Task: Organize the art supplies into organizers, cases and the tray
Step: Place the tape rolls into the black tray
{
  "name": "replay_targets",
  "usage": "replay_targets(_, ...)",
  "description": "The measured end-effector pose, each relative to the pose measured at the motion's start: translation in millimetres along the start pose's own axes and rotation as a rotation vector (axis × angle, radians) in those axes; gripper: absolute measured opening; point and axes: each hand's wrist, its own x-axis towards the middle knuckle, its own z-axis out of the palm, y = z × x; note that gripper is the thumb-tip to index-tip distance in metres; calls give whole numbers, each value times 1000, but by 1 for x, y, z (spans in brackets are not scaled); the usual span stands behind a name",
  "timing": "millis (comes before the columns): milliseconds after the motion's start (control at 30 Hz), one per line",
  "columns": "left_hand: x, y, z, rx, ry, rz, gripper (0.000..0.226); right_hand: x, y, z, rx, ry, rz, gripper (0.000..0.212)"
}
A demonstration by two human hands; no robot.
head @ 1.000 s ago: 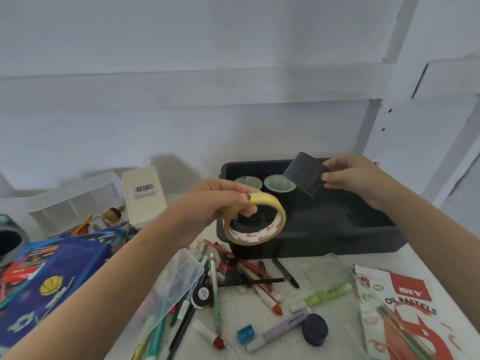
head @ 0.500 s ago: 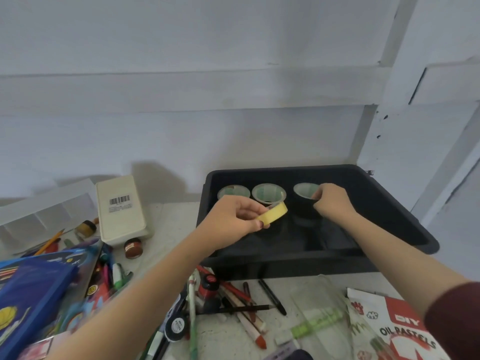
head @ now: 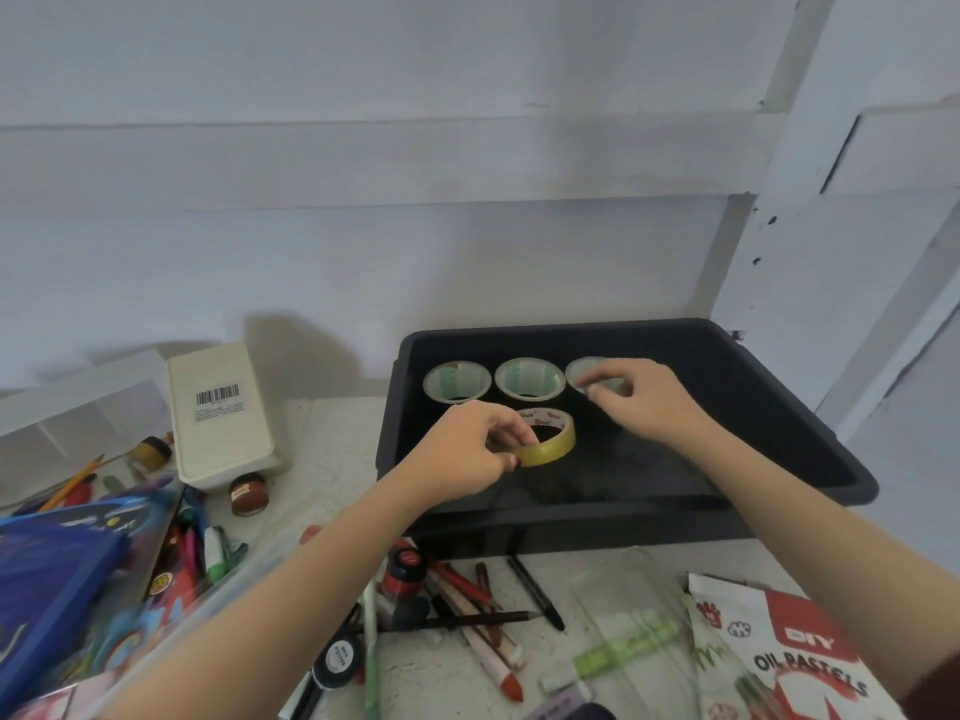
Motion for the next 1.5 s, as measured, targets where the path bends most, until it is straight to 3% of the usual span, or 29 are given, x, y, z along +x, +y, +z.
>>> replay_targets(67, 4, 1, 0, 37, -5, 16, 29, -12, -13, -3, 88, -176, -88, 17)
replay_targets(167, 13, 4, 3, 132, -32, 34, 29, -29, -21, -5, 21, -330, -158, 17)
replay_targets(333, 25, 11, 16, 181, -80, 95, 27, -36, -19, -5, -199, -276, -127, 17)
replay_targets(567, 32, 14, 24, 294, -77, 95, 34, -32, -2, -7, -602, -343, 40, 17)
replay_targets(933, 15, -11, 9, 292, -44, 10, 31, -24, 14, -3, -493, -429, 171, 9)
replay_targets(1267, 9, -16, 1, 251, -8, 24, 28, -19, 18, 3, -425, -499, 155, 9)
replay_targets(1500, -23, -24, -7, -52, 291, 94, 24, -15, 11, 1, -379, -462, 173, 9)
